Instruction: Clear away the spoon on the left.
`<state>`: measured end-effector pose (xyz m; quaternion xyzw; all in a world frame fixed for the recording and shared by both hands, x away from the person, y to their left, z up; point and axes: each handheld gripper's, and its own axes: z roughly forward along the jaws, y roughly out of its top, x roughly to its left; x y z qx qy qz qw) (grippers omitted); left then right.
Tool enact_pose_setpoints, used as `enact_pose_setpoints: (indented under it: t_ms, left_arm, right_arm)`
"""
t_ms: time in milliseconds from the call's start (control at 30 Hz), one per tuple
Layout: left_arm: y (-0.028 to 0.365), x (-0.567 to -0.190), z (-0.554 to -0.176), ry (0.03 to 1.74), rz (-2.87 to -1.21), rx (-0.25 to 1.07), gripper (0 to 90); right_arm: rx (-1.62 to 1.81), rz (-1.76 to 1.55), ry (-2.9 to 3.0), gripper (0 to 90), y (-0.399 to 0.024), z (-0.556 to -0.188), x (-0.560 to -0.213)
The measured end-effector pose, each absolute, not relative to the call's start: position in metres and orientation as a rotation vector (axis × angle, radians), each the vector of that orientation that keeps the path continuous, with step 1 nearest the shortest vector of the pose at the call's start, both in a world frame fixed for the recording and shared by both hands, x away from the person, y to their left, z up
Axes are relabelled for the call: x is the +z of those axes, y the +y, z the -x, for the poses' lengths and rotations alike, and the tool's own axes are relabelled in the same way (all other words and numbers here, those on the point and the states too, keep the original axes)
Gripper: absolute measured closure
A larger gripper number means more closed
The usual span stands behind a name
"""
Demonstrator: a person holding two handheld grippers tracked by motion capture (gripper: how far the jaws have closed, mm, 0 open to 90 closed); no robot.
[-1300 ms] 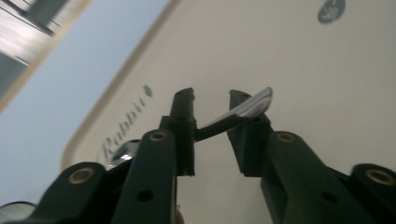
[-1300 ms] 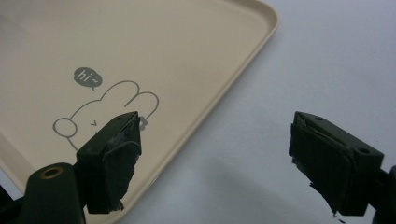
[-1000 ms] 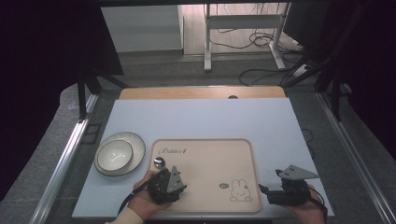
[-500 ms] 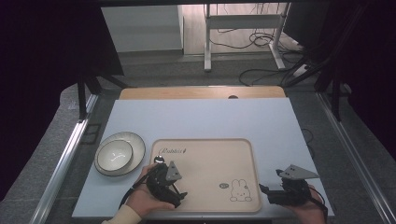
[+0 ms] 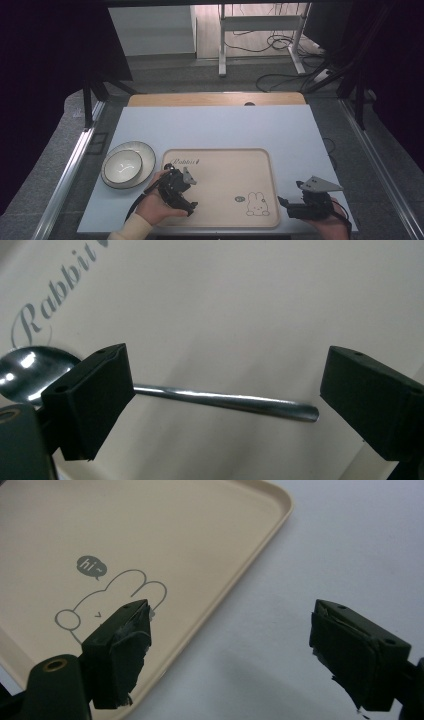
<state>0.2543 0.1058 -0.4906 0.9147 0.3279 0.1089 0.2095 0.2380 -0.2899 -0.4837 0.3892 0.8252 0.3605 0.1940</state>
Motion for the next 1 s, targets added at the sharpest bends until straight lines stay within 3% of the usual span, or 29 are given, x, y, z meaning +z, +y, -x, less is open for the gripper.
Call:
enact_pose_setpoints:
  t_ms: [533,1000]
  left_arm:
    - [0.113,-0.474,-0.251,0.871,-2.437,0.395,9.5]
    - [0.157,-0.466,-0.210,0.899,-2.304,0.488,10.6]
  right_arm:
    - [1.055,-1.103,2.293,16.8,-0.297,-0.237,-0.484]
    - [1.043,-1.072,2.290,16.8,-0.291,-0.233,-0.481]
